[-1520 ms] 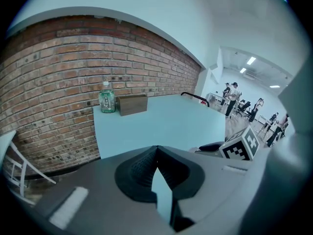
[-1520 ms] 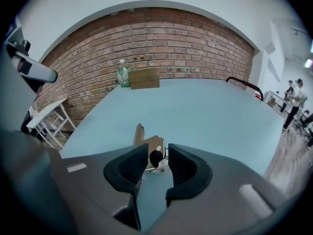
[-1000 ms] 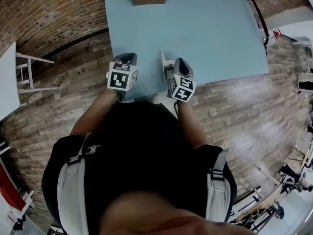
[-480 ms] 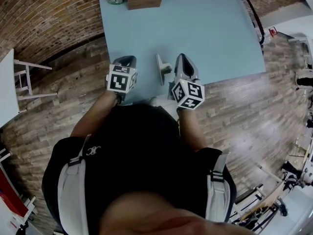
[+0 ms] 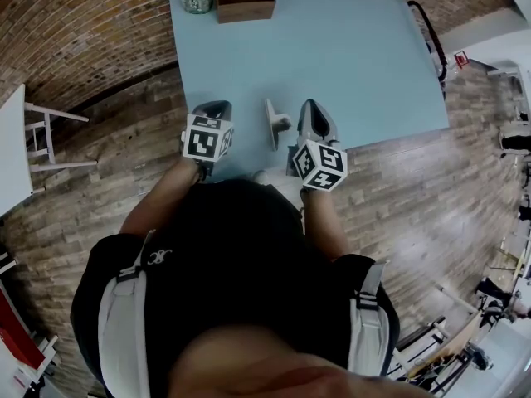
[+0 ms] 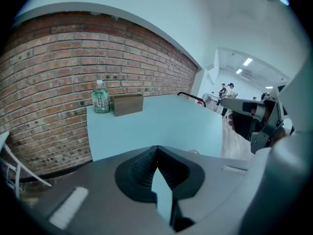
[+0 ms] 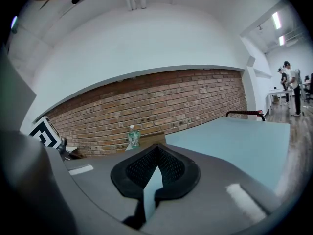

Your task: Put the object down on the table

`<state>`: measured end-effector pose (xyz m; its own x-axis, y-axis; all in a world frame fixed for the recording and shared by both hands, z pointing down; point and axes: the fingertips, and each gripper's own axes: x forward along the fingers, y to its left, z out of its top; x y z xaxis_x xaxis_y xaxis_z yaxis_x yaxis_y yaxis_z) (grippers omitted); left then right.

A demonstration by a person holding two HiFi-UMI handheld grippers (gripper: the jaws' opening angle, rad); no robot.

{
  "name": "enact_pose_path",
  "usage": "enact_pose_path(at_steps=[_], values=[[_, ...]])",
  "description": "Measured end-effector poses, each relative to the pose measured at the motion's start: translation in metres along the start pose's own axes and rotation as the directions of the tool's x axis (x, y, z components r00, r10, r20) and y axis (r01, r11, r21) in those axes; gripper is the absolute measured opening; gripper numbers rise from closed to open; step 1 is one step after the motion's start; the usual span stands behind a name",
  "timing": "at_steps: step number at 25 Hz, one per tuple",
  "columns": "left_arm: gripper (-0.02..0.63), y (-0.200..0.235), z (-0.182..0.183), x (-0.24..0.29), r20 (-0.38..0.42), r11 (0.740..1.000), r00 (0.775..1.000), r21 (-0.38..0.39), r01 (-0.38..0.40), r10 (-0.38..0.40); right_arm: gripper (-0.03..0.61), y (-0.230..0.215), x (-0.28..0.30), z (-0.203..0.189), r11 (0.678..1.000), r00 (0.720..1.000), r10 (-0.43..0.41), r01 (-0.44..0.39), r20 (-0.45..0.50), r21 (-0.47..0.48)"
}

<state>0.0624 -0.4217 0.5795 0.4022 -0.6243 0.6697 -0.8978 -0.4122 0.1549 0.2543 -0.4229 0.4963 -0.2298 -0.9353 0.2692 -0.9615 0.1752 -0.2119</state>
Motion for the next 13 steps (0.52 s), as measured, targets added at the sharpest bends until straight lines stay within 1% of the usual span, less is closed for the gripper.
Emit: enact_pose_path(at_steps=[3,13], values=[[0.0,-0.0012,0.0003,0.0004,-0.001,1.0,1.0,0.006,0.002,-0.002,0.011,-0.0023,-0.0009,0.0003,1.0,1.0,-0.013,0.013,0.01,-0.002],[0.0,-0.0032,0.0017,-0.0012,0.001,1.0,1.0,0.012,-0.001,0.001,0.012,-0.0055,-0.0037,-0.0049,1.0,1.0,-0.012,0.012,-0.012,0.002]])
